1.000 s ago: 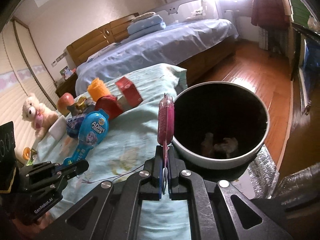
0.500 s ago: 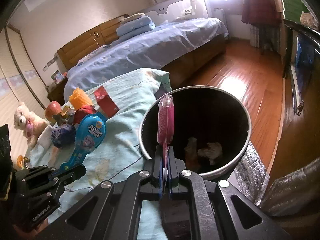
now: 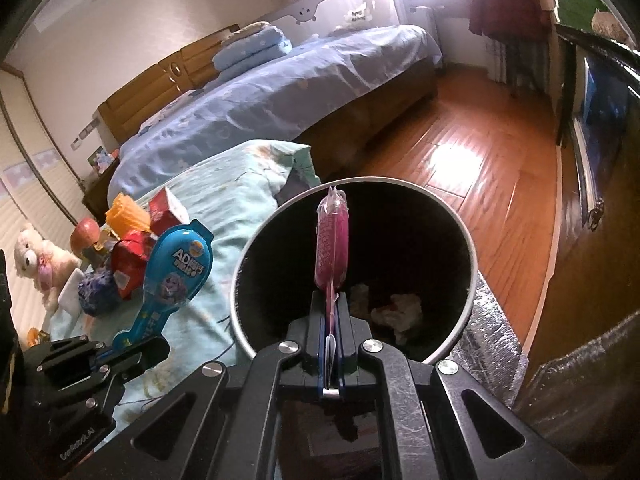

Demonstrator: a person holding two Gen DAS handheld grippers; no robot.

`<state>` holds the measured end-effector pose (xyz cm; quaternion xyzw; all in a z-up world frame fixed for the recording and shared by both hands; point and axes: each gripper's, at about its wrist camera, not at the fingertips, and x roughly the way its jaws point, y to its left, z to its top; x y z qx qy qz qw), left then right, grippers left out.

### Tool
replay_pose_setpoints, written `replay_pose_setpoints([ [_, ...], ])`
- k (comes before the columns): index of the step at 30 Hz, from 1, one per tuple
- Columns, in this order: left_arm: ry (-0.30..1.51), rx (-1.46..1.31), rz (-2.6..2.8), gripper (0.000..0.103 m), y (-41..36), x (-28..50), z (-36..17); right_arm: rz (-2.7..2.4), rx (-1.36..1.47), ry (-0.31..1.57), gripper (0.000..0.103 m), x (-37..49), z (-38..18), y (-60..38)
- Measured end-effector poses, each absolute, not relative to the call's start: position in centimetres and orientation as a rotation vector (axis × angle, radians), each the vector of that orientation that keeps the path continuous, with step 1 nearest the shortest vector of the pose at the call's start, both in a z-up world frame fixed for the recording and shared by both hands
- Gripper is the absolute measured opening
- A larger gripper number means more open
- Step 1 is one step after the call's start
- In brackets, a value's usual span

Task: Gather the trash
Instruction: 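Carry the pink brush and blue bottle over the bin and open both tools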

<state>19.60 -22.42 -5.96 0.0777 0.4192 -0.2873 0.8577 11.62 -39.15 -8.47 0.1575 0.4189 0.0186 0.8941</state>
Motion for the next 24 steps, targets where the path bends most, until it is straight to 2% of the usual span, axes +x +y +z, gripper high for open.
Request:
replay_pose_setpoints([
  [24,0.922,0.185,-0.623,0.003,-27.0,24.1,-7.2,0.026,0.357,0.92,0.006,14.4,-9.8,-41.8],
])
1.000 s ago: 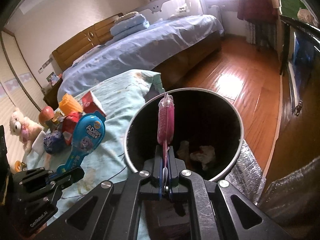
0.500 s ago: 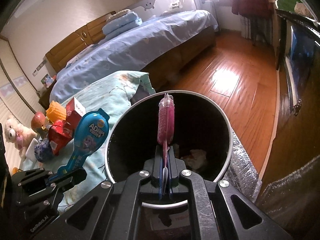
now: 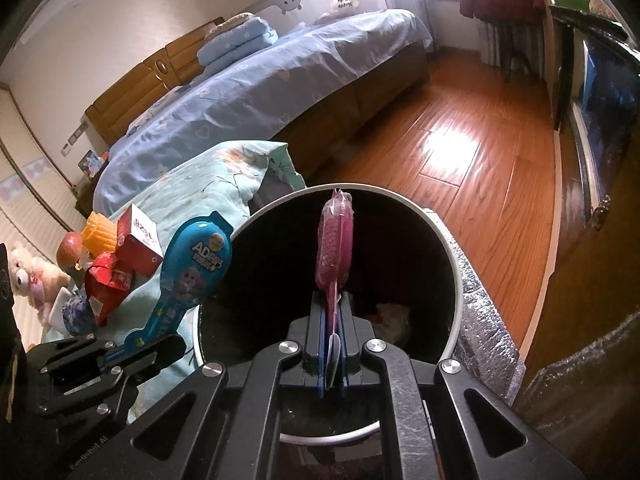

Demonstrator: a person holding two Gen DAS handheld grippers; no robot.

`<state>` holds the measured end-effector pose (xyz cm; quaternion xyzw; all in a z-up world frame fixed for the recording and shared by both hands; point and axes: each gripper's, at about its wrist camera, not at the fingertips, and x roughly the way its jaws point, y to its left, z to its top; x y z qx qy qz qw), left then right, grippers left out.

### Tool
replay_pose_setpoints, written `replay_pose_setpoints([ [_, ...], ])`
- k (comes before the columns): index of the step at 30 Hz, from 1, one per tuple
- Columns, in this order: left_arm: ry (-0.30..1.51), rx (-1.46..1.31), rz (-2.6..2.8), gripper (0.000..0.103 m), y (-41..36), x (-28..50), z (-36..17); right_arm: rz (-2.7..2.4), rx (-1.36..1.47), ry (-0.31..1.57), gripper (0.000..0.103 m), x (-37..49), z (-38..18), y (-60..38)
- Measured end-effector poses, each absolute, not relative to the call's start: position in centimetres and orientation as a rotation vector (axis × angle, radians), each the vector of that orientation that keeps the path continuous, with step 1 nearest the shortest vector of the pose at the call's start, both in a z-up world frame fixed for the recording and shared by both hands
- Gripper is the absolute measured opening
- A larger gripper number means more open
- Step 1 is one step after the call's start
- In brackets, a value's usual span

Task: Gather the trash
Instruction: 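Carry the pink brush and blue bottle over the bin and open both tools, then move both open tools back to the table toward the blue snack bag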

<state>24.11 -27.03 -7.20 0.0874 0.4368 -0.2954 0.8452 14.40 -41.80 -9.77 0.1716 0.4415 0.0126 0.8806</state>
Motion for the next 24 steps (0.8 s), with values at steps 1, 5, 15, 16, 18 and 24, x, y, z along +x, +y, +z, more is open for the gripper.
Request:
replay_pose_setpoints([
  [1,0.921,0.185,-0.623,0.003,-27.2,24.2,-7.2,0.026,0.355,0.921,0.006,14.5,-9.8,-41.8],
  [5,0.922,0.187,-0.623,0.003,-27.7,24.4,-7.3,0.025,0.346,0.923,0.006,14.9,-9.7,-41.8],
  [15,0.927,0.181,-0.621,0.003,-28.3,25.0,-7.4,0.011,0.337,0.933,0.008,15.6,-9.9,-42.1],
  [16,0.927,0.181,-0.622,0.004,-28.3,25.1,-7.4,0.008,0.336,0.933,0.008,15.7,-9.9,-42.2],
  [18,0.924,0.184,-0.618,0.014,-28.3,25.0,-7.4,0.002,0.335,0.931,0.011,15.7,-9.9,-42.3],
  [24,0.88,0.166,-0.586,0.052,-26.6,23.8,-6.6,-0.001,0.366,0.902,0.056,15.0,-9.4,-42.6],
])
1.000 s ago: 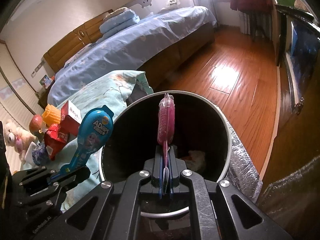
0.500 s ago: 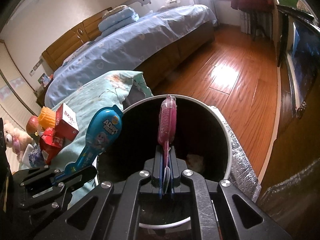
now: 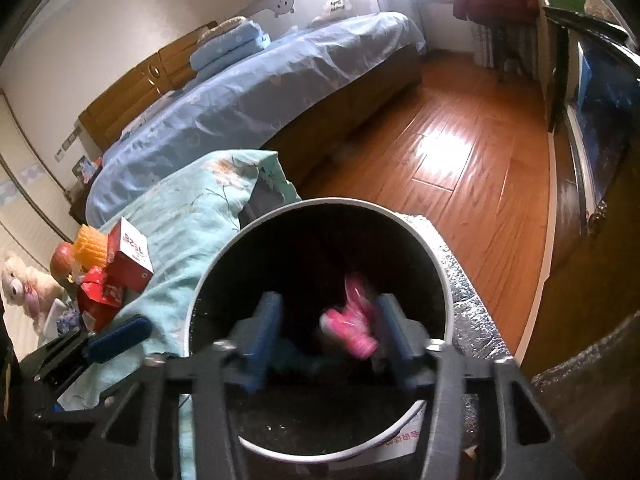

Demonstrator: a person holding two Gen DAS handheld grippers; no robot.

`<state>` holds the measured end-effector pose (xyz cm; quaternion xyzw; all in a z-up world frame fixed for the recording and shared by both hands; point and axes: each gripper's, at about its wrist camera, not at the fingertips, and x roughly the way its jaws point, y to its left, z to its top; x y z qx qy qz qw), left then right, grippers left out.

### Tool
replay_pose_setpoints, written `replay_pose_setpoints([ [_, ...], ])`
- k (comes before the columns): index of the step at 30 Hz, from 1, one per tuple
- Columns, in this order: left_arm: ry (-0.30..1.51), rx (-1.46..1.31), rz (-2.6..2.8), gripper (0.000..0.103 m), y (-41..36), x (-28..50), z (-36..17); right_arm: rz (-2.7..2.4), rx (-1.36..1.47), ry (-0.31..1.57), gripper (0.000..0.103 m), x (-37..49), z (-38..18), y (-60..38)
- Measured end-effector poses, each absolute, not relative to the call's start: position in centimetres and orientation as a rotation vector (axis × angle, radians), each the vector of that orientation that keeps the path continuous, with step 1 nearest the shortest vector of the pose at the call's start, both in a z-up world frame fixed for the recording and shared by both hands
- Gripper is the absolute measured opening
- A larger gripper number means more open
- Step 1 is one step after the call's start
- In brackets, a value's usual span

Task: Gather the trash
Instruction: 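Move both open tools back to the table toward the blue snack bag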

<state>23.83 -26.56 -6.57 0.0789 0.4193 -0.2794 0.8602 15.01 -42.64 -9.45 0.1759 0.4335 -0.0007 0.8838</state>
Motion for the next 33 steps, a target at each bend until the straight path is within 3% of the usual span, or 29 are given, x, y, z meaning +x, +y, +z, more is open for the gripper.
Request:
replay_pose_setpoints([
  [6,0.869,0.116,-0.558,0.058,-22.9,21.6,-6.2,0.022,0.377,0.862,0.062,13.7,-8.4,-41.6],
  [9,0.866,0.095,-0.535,0.058,-21.0,20.4,-6.1,0.042,0.381,0.839,0.07,12.9,-7.9,-40.4],
  [33,0.841,-0.061,-0.285,0.058,-5.2,12.9,-4.7,0.267,0.341,0.854,0.071,11.6,-7.5,-28.1],
])
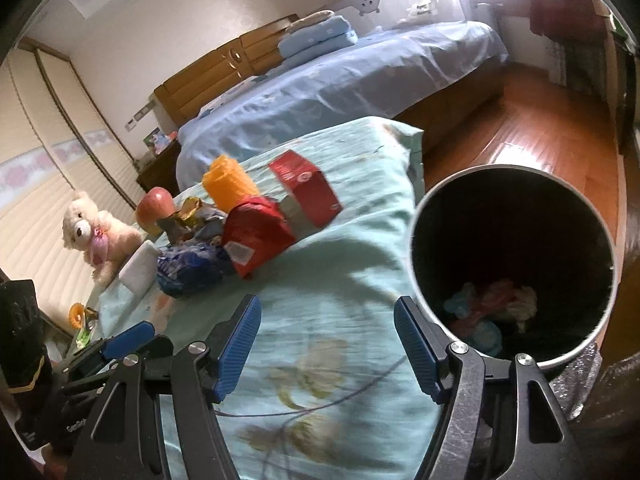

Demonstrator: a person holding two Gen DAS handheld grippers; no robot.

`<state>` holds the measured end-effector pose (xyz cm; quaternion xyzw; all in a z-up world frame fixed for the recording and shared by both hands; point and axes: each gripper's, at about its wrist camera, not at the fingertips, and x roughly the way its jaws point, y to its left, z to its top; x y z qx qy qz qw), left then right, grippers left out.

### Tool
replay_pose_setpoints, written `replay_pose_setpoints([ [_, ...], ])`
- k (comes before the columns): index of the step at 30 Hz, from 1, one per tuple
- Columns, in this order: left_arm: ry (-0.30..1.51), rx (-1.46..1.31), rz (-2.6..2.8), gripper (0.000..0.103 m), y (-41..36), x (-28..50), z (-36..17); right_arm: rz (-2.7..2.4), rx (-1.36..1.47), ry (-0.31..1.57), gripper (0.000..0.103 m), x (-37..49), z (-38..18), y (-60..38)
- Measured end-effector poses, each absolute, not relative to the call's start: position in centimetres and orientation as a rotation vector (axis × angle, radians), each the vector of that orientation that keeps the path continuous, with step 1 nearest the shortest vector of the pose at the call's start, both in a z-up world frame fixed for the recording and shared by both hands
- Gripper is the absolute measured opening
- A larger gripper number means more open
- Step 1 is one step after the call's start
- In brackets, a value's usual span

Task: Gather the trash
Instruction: 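Move both open tools back to the table toward the blue snack bag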

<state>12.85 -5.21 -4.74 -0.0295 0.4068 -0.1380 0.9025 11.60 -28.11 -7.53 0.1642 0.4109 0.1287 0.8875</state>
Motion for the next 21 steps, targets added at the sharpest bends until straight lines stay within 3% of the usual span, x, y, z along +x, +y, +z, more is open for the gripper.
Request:
replay_pose_setpoints([
  [21,0.849,-0.057,-0.333,0.058,-1.3,18.9,-5.1,0.337,0.328,0.861,0.072,15.8,-8.1,-24.1],
])
